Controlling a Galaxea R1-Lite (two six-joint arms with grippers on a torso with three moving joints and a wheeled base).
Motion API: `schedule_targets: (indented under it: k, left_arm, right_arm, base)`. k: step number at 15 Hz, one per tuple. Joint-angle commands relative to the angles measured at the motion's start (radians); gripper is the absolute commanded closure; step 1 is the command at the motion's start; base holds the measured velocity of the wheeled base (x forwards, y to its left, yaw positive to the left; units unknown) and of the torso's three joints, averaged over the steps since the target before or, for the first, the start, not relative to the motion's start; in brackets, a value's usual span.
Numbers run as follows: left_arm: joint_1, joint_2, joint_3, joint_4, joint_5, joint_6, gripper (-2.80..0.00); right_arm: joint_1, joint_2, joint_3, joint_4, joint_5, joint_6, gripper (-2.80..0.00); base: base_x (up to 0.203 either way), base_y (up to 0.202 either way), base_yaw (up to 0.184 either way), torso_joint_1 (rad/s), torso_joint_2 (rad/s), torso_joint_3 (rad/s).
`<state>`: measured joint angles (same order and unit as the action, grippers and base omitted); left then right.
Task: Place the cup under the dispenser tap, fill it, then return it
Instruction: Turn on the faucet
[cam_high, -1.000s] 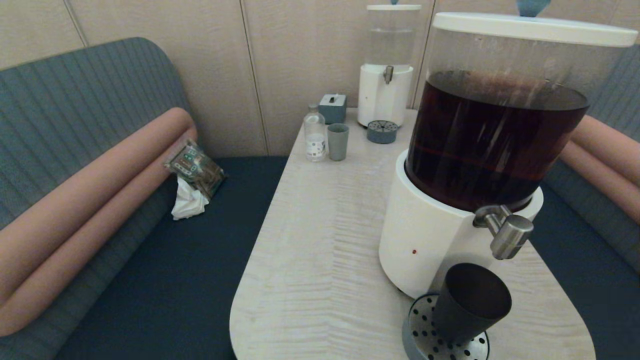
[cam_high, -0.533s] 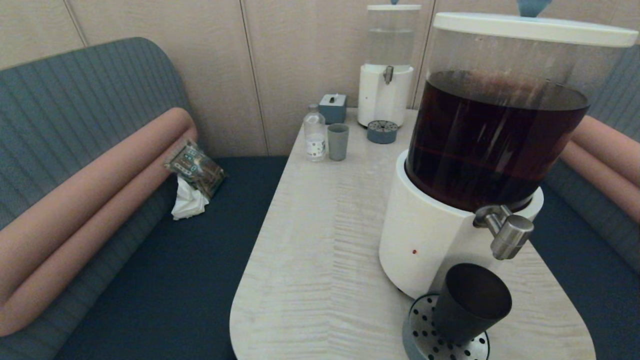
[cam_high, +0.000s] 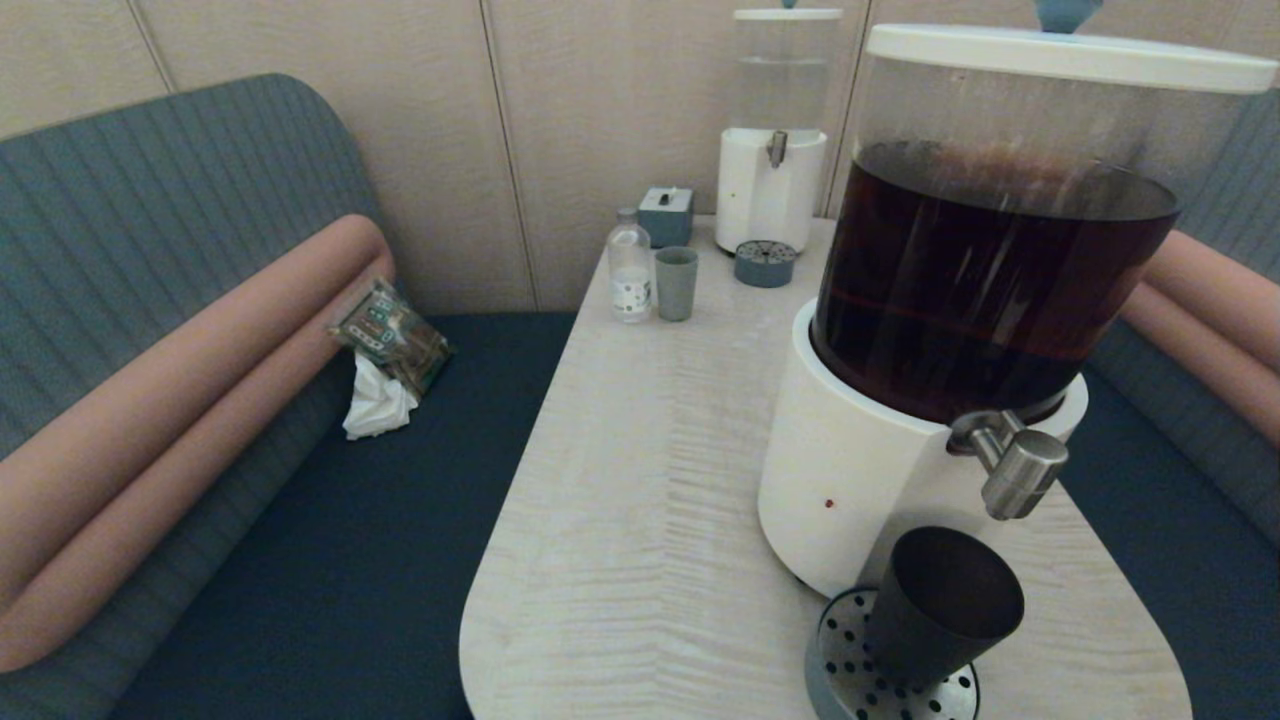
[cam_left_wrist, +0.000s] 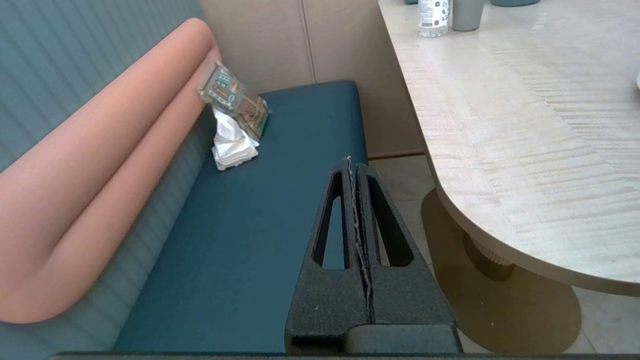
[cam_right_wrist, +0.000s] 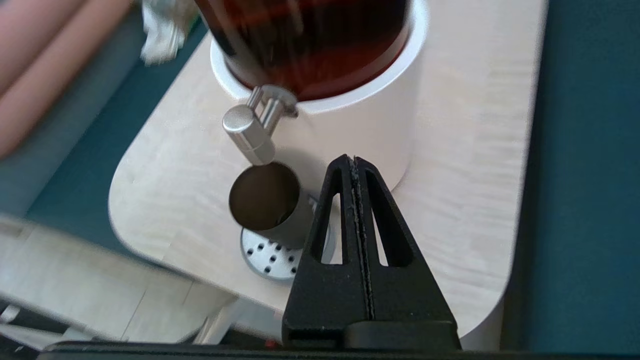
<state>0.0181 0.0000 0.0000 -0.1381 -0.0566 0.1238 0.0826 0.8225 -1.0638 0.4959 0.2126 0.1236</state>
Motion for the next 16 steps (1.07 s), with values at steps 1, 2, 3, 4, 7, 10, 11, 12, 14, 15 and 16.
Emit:
schedule_targets:
  k: [1,2,3,4,7,10,11,12,14,15,16]
  left_arm:
    - [0.000,0.002,0.040,-0.002,-0.002,0.002,0.00]
    - [0.000,0.002,0.040,-0.002,0.000,0.000,0.00]
    - [0.000,0.002,0.040,-0.002,0.000,0.000,0.00]
    - [0.000,0.002,0.040,-0.002,0.000,0.002,0.00]
    - [0.000,0.002,0.040,-0.002,0.000,0.002,0.00]
    - [0.000,0.002,0.040,-0.002,0.000,0.001,0.00]
    - [0.000,0.002,0.040,-0.002,0.000,0.000,0.00]
    - [0.000,0.002,0.040,-0.002,0.000,0.000,0.00]
    - [0.000,0.002,0.040,-0.002,0.000,0.000,0.00]
    - [0.000,0.002,0.040,-0.002,0.000,0.000,0.00]
    - [0.000,0.002,0.040,-0.002,0.000,0.000,0.00]
  right_arm:
    - [0.029,0.092,-0.026,0.013,0.001,0.001,0.00]
    - [0.047,0.124,-0.044,0.025,0.001,0.001,0.00]
    - [0.053,0.154,-0.056,0.031,0.001,0.001,0.00]
    - [0.056,0.186,-0.067,0.035,0.001,-0.002,0.00]
    - [0.058,0.288,-0.119,0.043,0.001,-0.003,0.00]
    - [0.097,0.349,-0.167,0.040,0.001,-0.005,0.00]
    - [0.106,0.362,-0.175,0.042,0.000,-0.007,0.00]
    - [0.111,0.368,-0.177,0.042,0.000,-0.020,0.00]
    - [0.124,0.379,-0.179,0.044,0.002,-0.054,0.00]
    - [0.131,0.383,-0.176,0.045,0.002,-0.056,0.00]
    - [0.136,0.384,-0.168,0.046,0.000,-0.059,0.00]
  base:
    - [0.000,0.000,0.000,0.000,0.00,0.000]
    - [0.000,0.000,0.000,0.000,0.00,0.000]
    - [0.000,0.000,0.000,0.000,0.00,0.000]
    - [0.000,0.000,0.000,0.000,0.00,0.000]
    - [0.000,0.000,0.000,0.000,0.00,0.000]
    - [0.000,0.000,0.000,0.000,0.00,0.000]
    - [0.000,0.000,0.000,0.000,0.00,0.000]
    - [0.000,0.000,0.000,0.000,0.00,0.000]
    - [0.000,0.000,0.000,0.000,0.00,0.000]
    - [0.000,0.000,0.000,0.000,0.00,0.000]
    - [0.000,0.000,0.000,0.000,0.00,0.000]
